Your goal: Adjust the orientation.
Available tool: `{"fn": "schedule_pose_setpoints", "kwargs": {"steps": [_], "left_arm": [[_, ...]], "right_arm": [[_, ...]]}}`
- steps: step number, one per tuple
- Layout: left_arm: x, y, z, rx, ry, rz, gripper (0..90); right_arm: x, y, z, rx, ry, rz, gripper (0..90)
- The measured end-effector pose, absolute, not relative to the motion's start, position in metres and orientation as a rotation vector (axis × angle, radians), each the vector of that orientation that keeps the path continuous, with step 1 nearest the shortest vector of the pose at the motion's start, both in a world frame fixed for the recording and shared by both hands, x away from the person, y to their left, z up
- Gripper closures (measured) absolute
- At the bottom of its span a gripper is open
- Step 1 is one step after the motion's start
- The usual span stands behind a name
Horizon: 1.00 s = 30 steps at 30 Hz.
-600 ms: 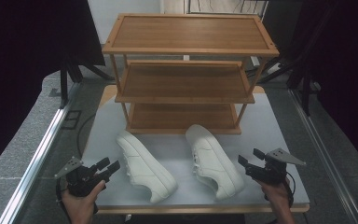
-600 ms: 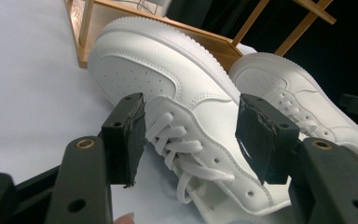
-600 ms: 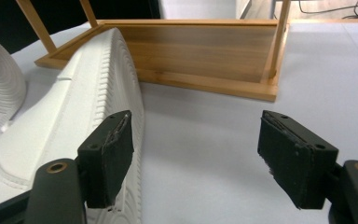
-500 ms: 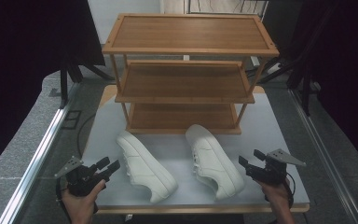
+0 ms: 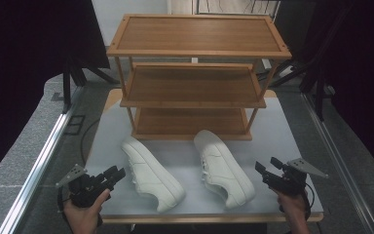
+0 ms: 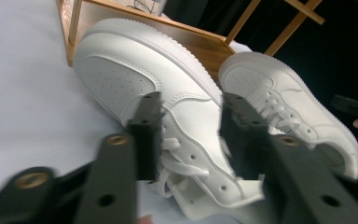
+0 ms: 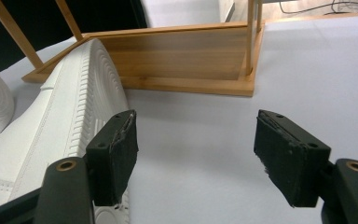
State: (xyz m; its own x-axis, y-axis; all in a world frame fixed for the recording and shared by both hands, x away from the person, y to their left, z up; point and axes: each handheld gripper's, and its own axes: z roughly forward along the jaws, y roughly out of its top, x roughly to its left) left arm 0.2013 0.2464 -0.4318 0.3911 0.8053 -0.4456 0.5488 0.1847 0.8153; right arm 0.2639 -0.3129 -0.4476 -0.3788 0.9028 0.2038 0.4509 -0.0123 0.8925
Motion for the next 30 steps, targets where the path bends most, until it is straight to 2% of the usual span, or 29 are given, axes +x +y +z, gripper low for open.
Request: {"fn": "schedule_pose_setpoints", "kwargs": {"steps": [5, 10, 20, 30], "left_arm": [[0.188, 0.241, -0.433, 1.487, 1.265, 0.264, 79.5], [0.171, 0.227, -0.441, 1.534, 1.284, 0.227, 88.3], [0.153, 0.208, -0.449, 1.613, 1.262, 0.213, 89.9], [0.162, 0.187, -0.469, 1.696, 1.249, 0.137, 89.9]], "right_arm": [[0.262, -0.309, -0.452, 1.395, 1.861, 1.388, 30.7], [0.26, -0.316, -0.449, 1.398, 1.834, 1.401, 31.5], [0.249, -0.333, -0.44, 1.471, 1.711, 1.472, 32.4], [0.252, -0.329, -0.443, 1.465, 1.729, 1.443, 32.6]]}}
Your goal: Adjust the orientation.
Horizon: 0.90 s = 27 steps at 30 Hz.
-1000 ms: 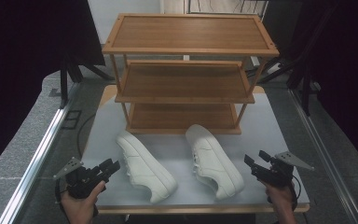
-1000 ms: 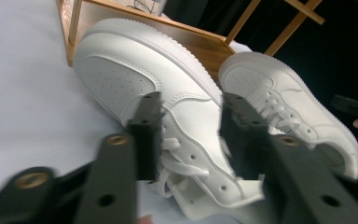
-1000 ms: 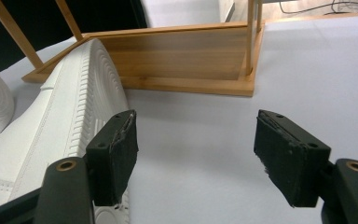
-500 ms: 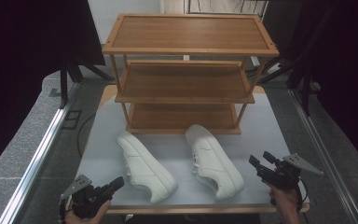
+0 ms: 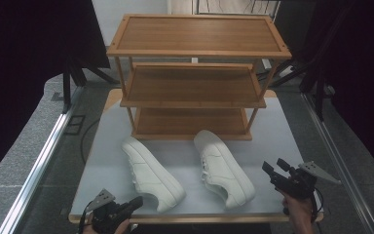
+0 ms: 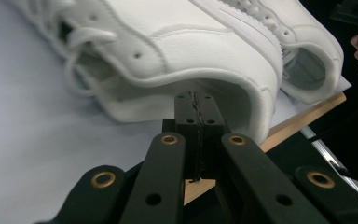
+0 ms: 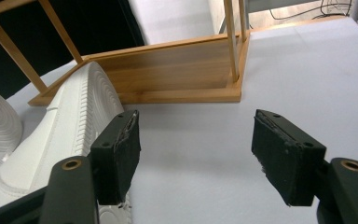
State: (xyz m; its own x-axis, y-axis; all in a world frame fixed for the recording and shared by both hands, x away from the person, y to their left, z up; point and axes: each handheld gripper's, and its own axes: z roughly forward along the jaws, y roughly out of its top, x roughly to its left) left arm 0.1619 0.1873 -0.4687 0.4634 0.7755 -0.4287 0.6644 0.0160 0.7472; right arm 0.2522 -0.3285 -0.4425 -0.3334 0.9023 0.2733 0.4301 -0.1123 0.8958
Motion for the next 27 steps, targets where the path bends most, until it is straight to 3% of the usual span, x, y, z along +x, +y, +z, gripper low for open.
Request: {"fn": "schedule_pose_setpoints", "kwargs": {"steps": [9, 27], "left_arm": [[0.178, 0.163, -0.468, 1.76, 1.228, 0.113, 89.9], [0.192, 0.157, -0.46, 1.773, 1.221, 0.106, 89.9]], "right_arm": [[0.256, -0.329, -0.444, 1.479, 1.73, 1.437, 32.6], [0.26, -0.329, -0.444, 1.499, 1.714, 1.442, 33.2]]}}
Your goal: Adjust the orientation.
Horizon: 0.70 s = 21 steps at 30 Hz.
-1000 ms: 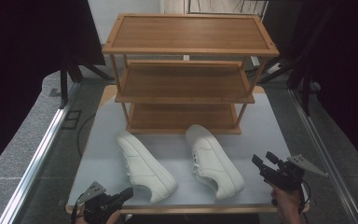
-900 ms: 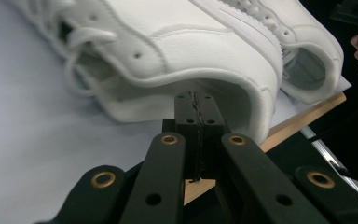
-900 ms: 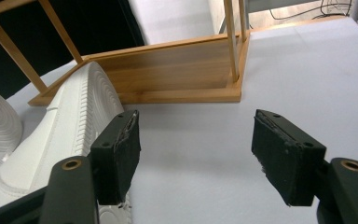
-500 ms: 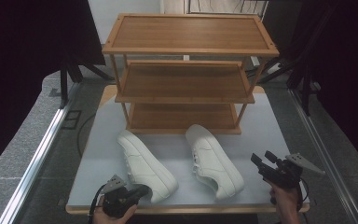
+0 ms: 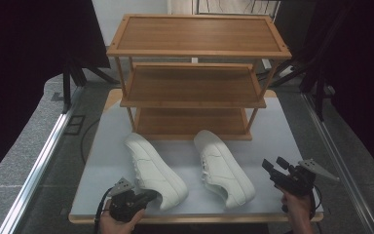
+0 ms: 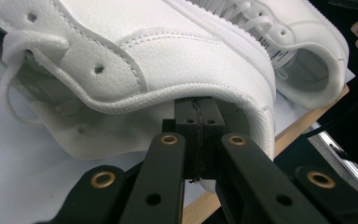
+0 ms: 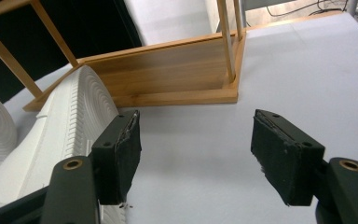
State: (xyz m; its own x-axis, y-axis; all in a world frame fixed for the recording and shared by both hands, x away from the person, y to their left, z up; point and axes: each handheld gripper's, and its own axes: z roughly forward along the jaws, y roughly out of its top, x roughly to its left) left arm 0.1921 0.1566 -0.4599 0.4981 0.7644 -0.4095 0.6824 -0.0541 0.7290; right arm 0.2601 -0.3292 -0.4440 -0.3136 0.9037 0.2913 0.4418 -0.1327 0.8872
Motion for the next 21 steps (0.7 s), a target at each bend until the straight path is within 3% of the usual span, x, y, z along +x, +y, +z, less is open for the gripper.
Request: {"fn": "schedule_pose_setpoints", "kwargs": {"steps": [21], "left_arm": [[0.262, 0.126, -0.426, 1.783, 1.168, 0.095, 89.8]], "right_arm": [[0.26, -0.331, -0.449, 1.525, 1.703, 1.419, 34.1]]}}
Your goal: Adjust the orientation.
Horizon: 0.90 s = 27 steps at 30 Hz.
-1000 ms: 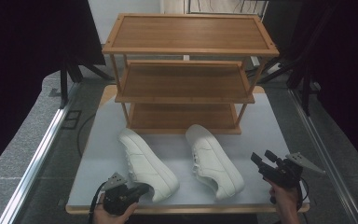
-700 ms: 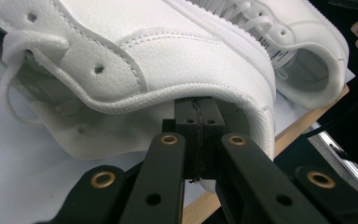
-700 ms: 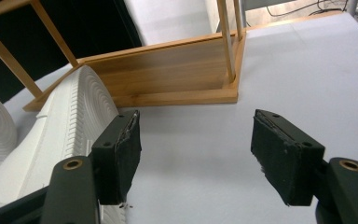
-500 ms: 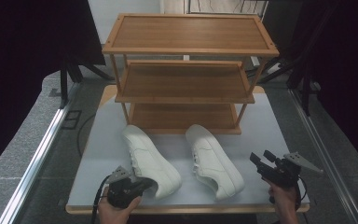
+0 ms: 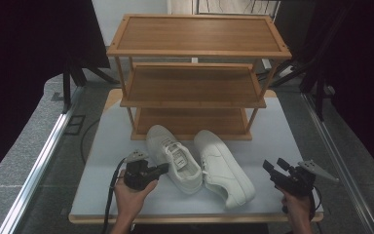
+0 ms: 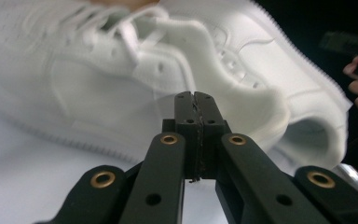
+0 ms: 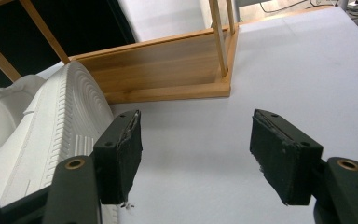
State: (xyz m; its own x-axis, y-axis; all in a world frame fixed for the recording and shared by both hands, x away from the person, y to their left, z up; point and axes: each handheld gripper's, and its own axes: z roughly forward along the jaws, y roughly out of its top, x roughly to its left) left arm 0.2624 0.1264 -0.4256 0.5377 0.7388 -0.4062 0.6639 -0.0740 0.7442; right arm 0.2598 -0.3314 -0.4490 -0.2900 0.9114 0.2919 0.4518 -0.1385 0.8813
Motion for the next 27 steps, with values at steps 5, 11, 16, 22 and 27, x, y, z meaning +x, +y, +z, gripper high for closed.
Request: {"fn": "schedule_pose_setpoints", "kwargs": {"steps": [5, 11, 16, 22, 27], "left_arm": [[0.265, 0.111, -0.42, 1.796, 1.137, 0.112, 89.8], [0.276, 0.084, -0.424, 1.859, 1.128, 0.141, 89.8], [0.28, 0.073, -0.442, 1.921, 1.161, 0.11, 89.7], [0.277, 0.078, -0.449, 1.907, 1.17, 0.092, 90.0], [0.278, 0.081, -0.448, 1.92, 1.168, 0.074, 90.0]], "right_arm": [[0.26, -0.332, -0.449, 1.529, 1.699, 1.415, 34.1], [0.26, -0.331, -0.45, 1.53, 1.707, 1.403, 34.1], [0.26, -0.33, -0.451, 1.533, 1.711, 1.399, 34.1], [0.26, -0.334, -0.452, 1.558, 1.695, 1.38, 34.7], [0.26, -0.334, -0.452, 1.548, 1.706, 1.38, 34.5]]}}
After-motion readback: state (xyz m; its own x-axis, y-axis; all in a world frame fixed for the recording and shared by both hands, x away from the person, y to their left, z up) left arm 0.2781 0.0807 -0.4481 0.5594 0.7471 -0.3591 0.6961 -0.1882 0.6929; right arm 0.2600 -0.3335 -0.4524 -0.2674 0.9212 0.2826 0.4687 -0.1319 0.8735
